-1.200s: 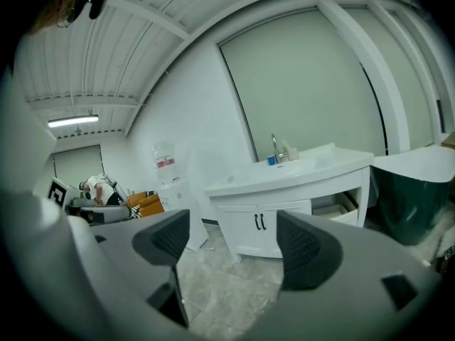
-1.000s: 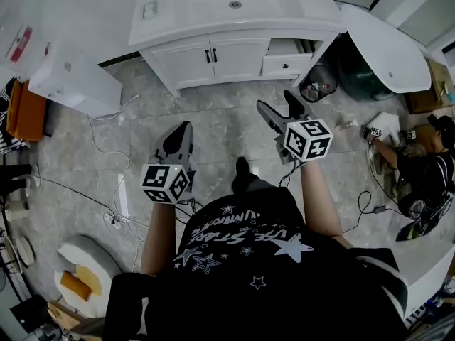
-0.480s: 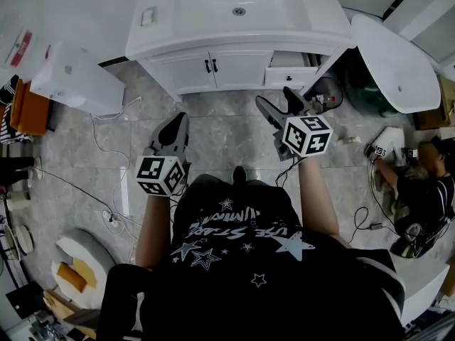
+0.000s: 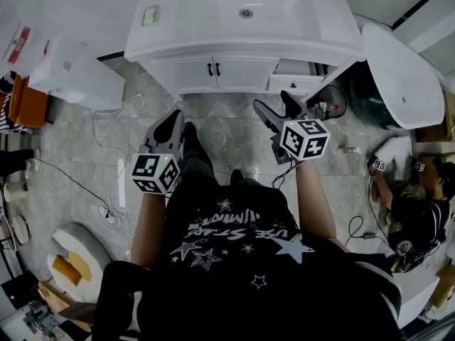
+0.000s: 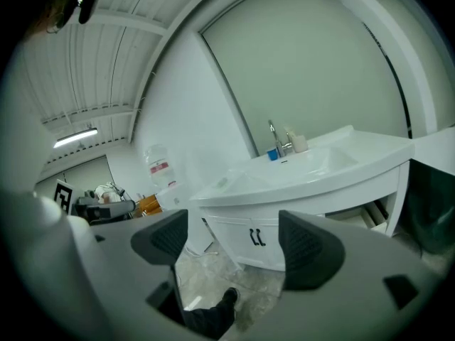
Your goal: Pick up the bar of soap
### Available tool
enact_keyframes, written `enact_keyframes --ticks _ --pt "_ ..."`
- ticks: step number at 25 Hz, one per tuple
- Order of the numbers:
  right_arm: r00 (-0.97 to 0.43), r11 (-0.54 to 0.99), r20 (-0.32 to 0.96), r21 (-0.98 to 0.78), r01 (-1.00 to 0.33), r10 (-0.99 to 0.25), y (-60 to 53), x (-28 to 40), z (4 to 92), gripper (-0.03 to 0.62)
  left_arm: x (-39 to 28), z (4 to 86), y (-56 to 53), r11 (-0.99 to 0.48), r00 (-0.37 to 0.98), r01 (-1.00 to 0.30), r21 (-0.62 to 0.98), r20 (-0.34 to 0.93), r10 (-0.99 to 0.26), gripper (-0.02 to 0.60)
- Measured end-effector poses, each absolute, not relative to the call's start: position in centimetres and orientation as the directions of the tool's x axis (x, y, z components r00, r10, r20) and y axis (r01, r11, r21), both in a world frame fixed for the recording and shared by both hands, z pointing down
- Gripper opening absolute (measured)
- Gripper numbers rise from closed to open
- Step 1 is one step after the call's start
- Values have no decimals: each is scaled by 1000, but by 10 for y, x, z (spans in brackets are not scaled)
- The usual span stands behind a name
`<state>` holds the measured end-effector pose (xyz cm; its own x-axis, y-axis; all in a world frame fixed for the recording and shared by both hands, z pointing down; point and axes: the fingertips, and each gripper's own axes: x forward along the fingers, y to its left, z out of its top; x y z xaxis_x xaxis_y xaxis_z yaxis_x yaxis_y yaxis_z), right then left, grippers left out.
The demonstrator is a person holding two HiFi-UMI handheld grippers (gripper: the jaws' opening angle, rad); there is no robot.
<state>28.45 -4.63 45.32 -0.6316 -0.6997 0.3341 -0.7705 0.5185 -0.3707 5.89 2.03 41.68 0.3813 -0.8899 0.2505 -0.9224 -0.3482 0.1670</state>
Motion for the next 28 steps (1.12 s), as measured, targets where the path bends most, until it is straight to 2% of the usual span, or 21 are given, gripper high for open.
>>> enact_keyframes --ticks 10,15,20,28 --pt "-645 554 336 -334 -763 -686 -135 231 460 397 1 432 -55 -312 345 -935 168 234 -909 11" --pt "-626 520 352 -354 -777 -696 -169 209 482 383 -24 458 -92 -326 362 -928 180 241 -900 11" --pt "-625 487 363 -404 -774 -692 -223 156 474 368 -72 449 -161 -337 376 -922 189 231 -897 11" --pt "-661 514 406 -419 -748 -631 -288 60 473 334 -132 446 -236 -360 390 -919 162 236 -890 11"
